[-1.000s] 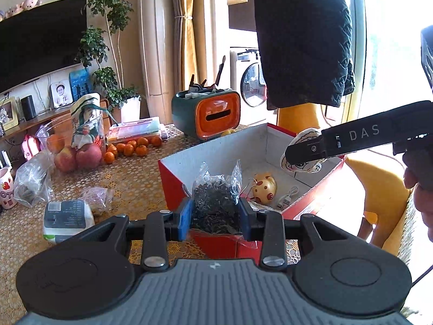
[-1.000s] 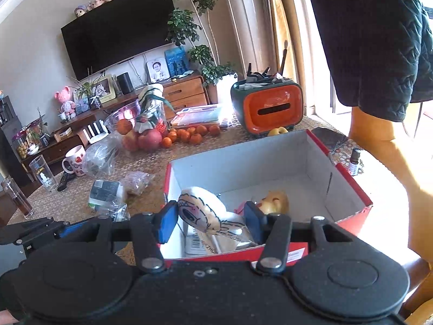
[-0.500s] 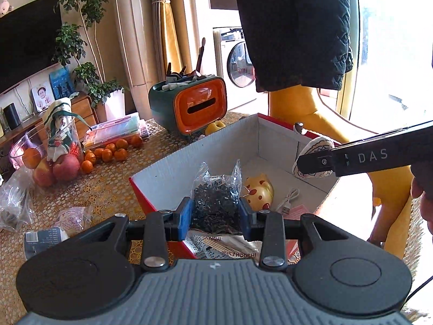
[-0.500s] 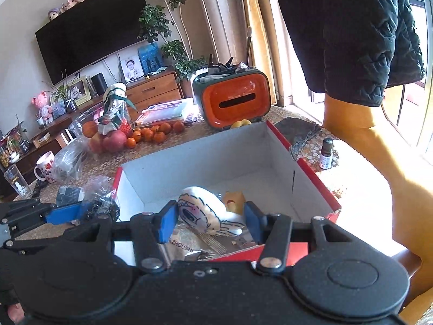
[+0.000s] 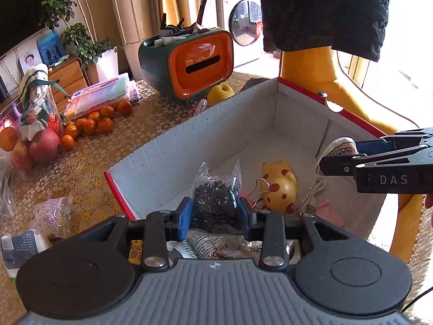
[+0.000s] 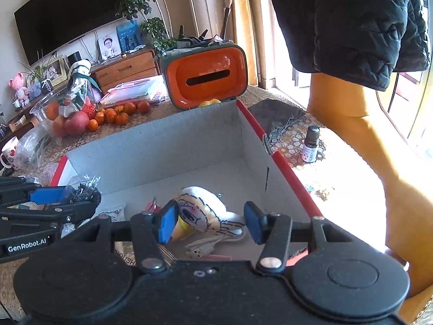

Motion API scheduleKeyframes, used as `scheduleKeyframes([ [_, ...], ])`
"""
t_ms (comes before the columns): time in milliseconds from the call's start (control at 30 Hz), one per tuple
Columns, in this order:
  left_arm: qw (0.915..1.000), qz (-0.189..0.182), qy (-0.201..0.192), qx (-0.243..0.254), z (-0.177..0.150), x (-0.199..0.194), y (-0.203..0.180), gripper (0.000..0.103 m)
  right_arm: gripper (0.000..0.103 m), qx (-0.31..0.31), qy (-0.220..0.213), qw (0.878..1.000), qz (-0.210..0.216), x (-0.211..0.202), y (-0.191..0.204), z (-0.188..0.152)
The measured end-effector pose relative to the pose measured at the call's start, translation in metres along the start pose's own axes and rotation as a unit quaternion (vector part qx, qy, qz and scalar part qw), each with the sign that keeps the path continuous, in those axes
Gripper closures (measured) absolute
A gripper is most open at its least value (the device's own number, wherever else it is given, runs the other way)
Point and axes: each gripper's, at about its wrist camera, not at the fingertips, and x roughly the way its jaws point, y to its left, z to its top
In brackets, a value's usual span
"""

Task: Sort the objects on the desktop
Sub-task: 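Carry the pellet bag in the left tool and the white toy in the right tool to the red box, then open the left tool to drop the pellet bag while the right tool releases the white toy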

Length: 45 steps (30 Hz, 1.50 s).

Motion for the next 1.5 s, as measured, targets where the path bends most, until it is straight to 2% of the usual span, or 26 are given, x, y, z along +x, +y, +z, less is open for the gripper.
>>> scheduleKeyframes([
  [200, 0.999, 0.002, 0.033, 0.03, 0.01, 0.026, -0.007, 0.068, 0.05, -0.045, 0.029, 0.999, -0.003, 0.017, 0.004, 0.0],
  [400, 0.9963, 0.009, 0.076, 0.039, 0.009, 0.049, -0.01, 0.067, 0.05, -0.08, 0.05, 0.995, -0.015, 0.027, 0.01, -0.003],
  [633, 0.9941, 0.006, 0.093, 0.056, 0.007, 0.055, -0.015, 0.067, 0.05, -0.087, 0.068, 0.994, -0.018, 0.034, 0.012, -0.005],
  [767, 0.9945, 0.004, 0.089, 0.056, 0.007, 0.053, -0.017, 0.065, 0.046, -0.085, 0.068, 0.994, -0.015, 0.034, 0.012, -0.006],
  [867, 0.9954, 0.007, 0.08, 0.053, 0.005, 0.049, -0.017, 0.054, 0.038, -0.083, 0.061, 0.995, -0.016, 0.032, 0.013, -0.006],
  [933, 0.9962, 0.006, 0.07, 0.05, 0.006, 0.045, -0.017, 0.045, 0.037, -0.081, 0.059, 0.995, -0.017, 0.03, 0.013, -0.006],
  [1000, 0.9968, 0.003, 0.064, 0.046, 0.006, 0.039, -0.017, 0.041, 0.037, -0.079, 0.057, 0.995, -0.016, 0.027, 0.014, -0.006],
  [1167, 0.9985, -0.008, 0.043, 0.034, 0.004, 0.019, -0.015, 0.041, 0.031, -0.07, 0.048, 0.996, -0.008, 0.013, 0.015, -0.004],
  [1500, 0.9998, -0.017, -0.002, 0.004, -0.008, -0.037, -0.005, 0.041, 0.031, -0.064, 0.024, 0.998, 0.004, -0.026, 0.024, -0.004],
])
